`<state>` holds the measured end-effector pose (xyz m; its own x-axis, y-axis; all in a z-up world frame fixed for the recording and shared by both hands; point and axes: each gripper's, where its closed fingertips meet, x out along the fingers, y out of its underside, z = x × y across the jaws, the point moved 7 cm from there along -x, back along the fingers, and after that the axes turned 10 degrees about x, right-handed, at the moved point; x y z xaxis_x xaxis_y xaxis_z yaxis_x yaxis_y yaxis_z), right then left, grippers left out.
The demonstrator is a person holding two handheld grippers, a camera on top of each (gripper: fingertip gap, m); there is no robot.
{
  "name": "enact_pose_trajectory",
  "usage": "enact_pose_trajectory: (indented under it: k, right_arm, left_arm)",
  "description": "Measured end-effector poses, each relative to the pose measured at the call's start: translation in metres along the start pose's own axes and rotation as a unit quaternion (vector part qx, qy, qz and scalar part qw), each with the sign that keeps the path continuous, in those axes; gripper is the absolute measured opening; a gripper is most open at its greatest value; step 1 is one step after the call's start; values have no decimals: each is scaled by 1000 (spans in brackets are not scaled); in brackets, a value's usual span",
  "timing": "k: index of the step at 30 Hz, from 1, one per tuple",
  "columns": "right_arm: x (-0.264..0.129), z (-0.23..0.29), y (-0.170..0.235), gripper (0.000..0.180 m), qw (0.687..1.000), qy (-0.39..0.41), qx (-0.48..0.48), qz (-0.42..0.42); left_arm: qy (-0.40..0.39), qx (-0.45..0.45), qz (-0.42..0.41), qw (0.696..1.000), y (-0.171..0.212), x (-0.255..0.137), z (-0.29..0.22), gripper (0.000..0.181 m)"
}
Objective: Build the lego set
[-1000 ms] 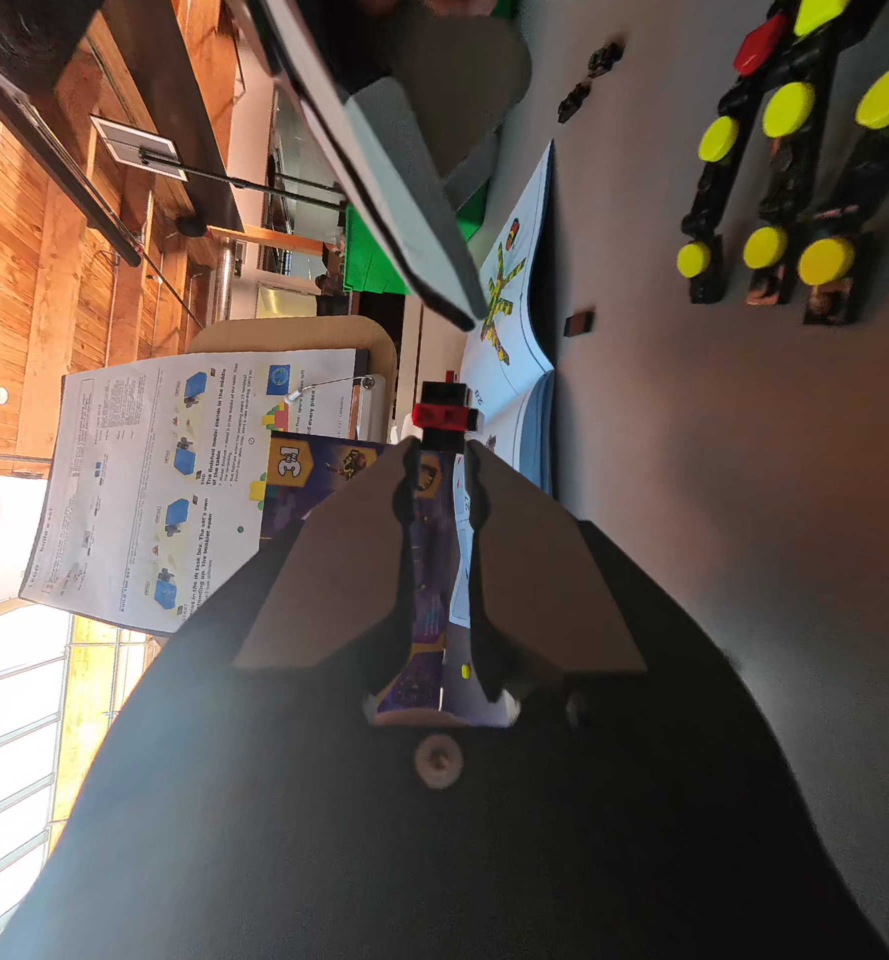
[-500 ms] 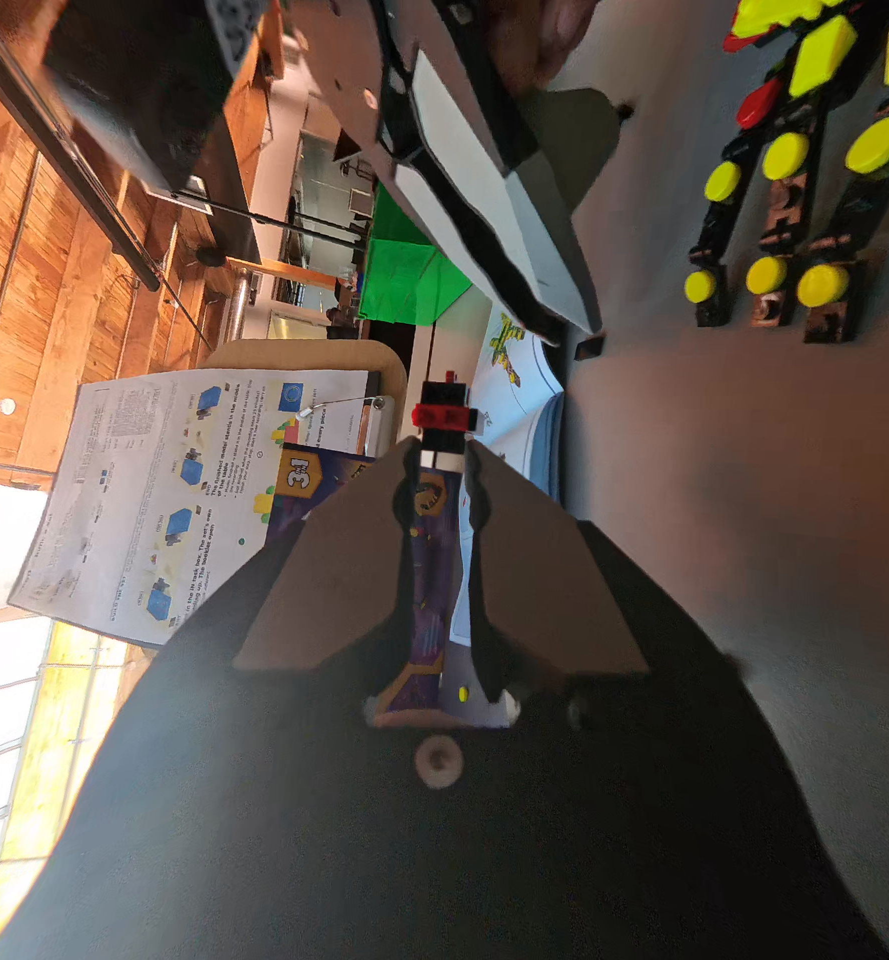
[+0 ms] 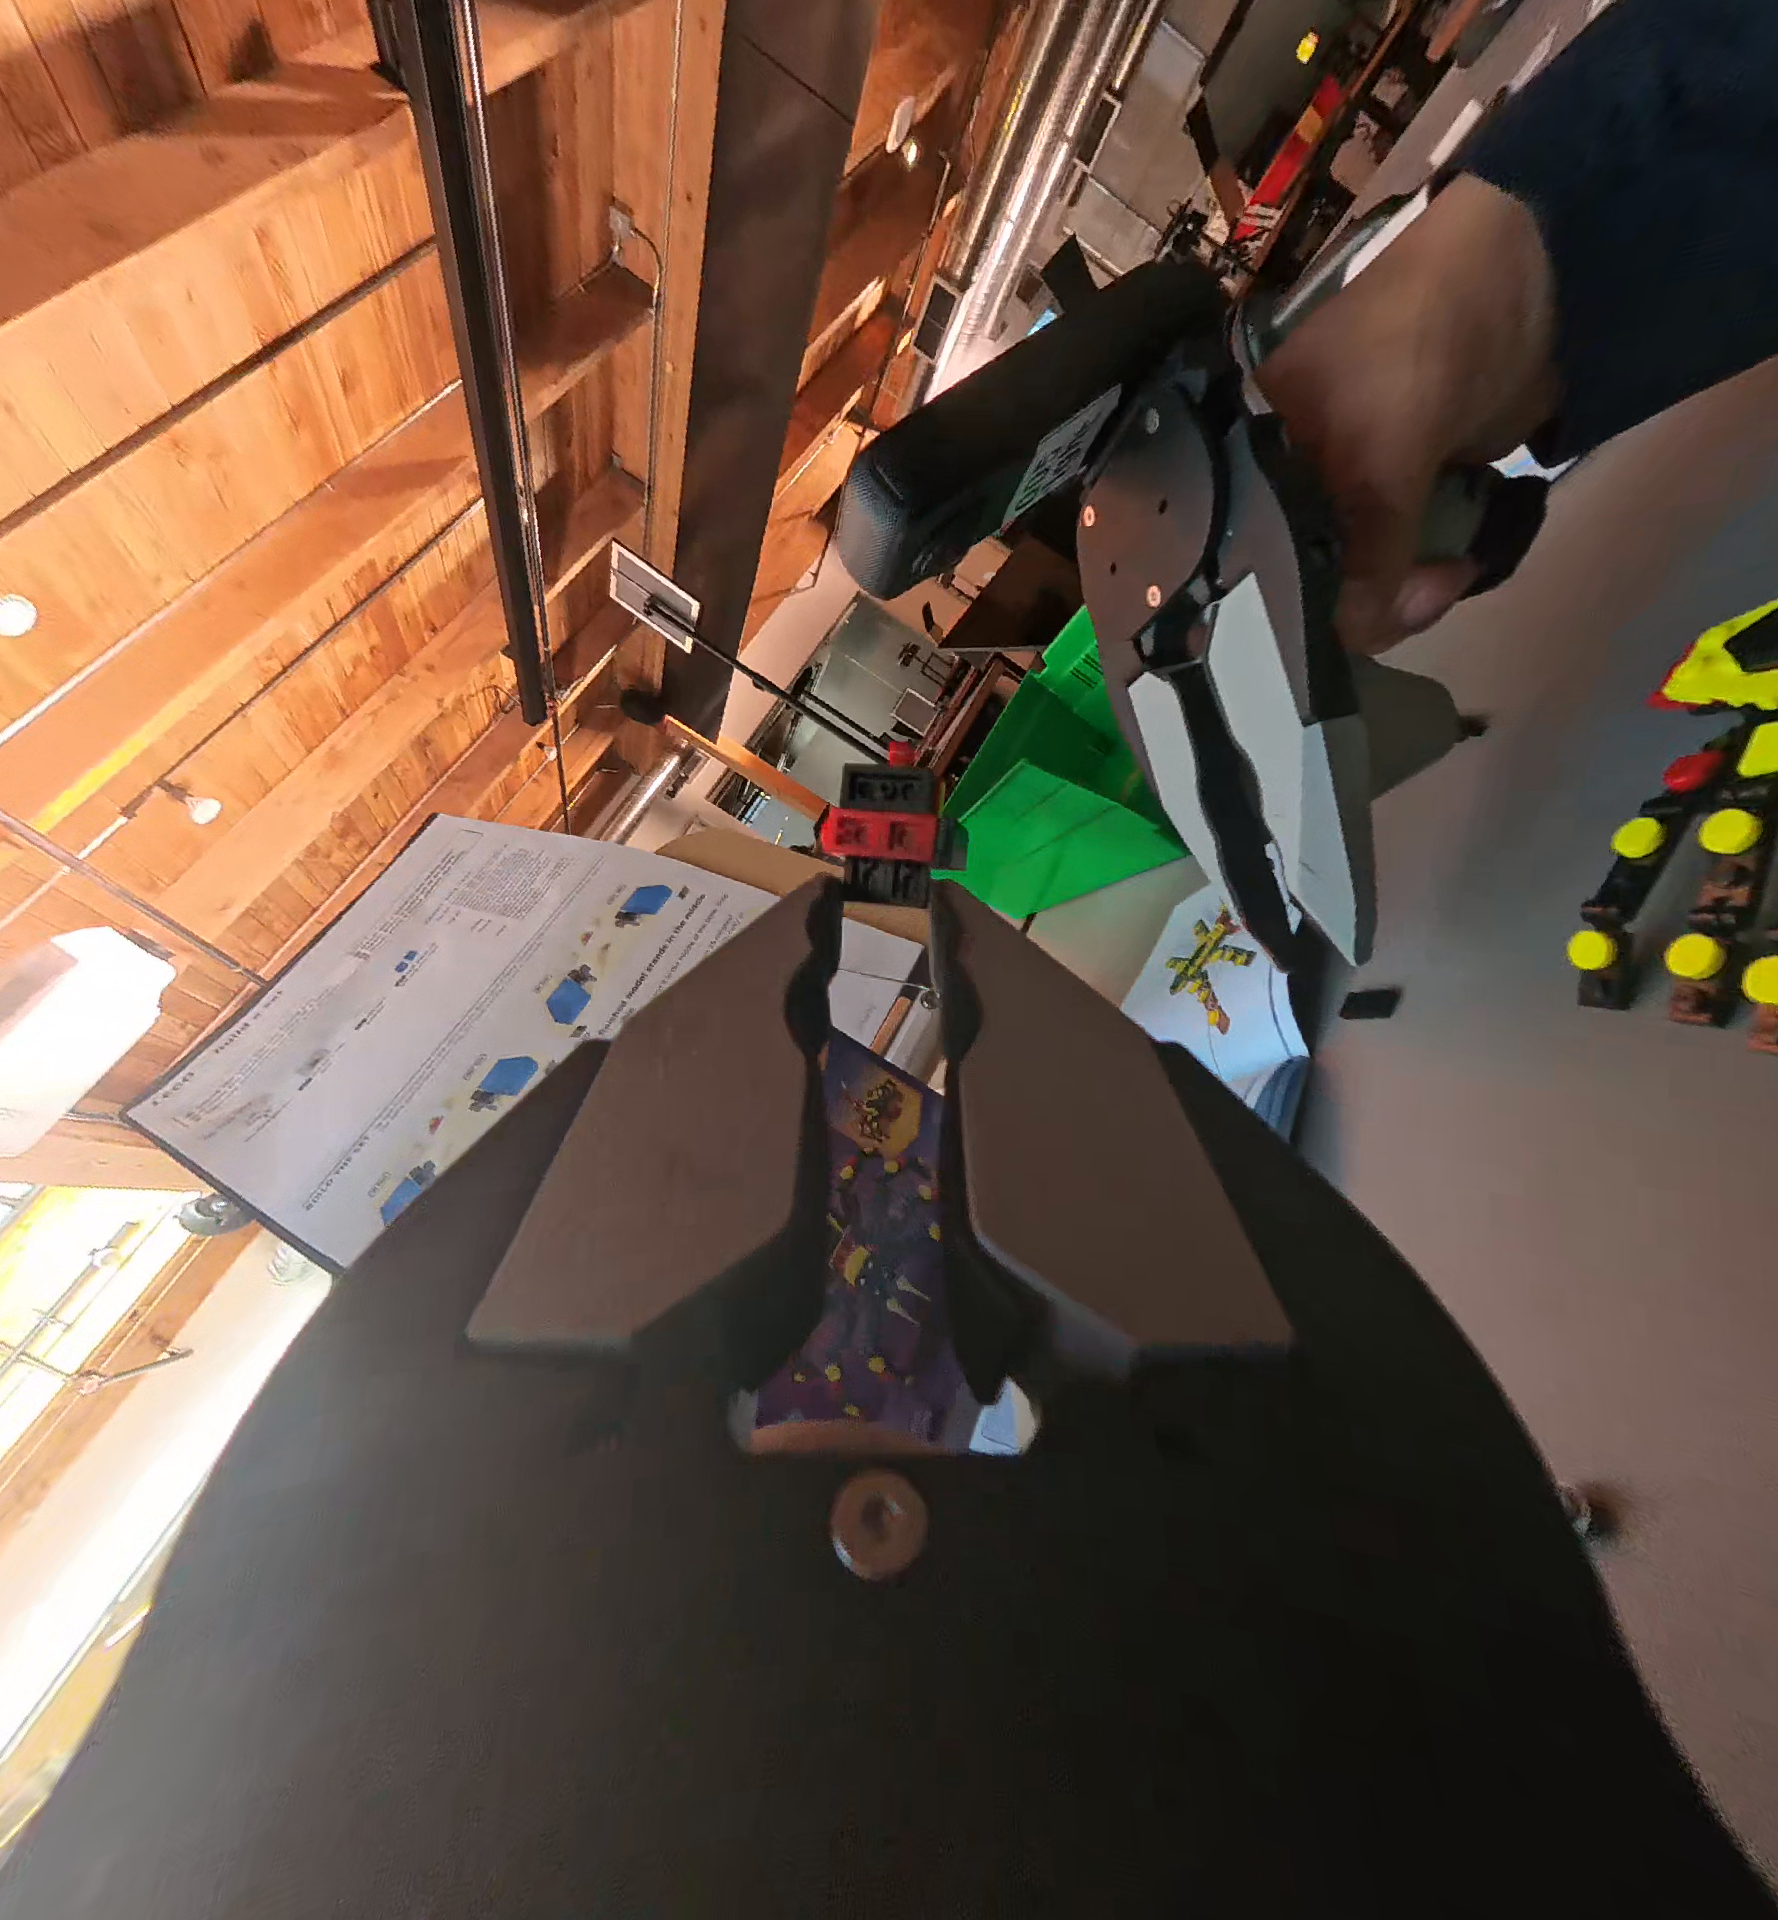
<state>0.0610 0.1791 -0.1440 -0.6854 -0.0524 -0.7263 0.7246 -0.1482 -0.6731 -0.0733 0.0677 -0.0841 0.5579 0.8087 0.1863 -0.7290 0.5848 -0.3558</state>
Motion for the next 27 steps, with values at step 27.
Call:
enact_pose_trajectory:
  k: [27]
  right_arm:
    - [-4,-1,1,24,1000,-1,-10,-8]
  left_arm:
    - [-4,130,-1,992,-14,-2,-14,12]
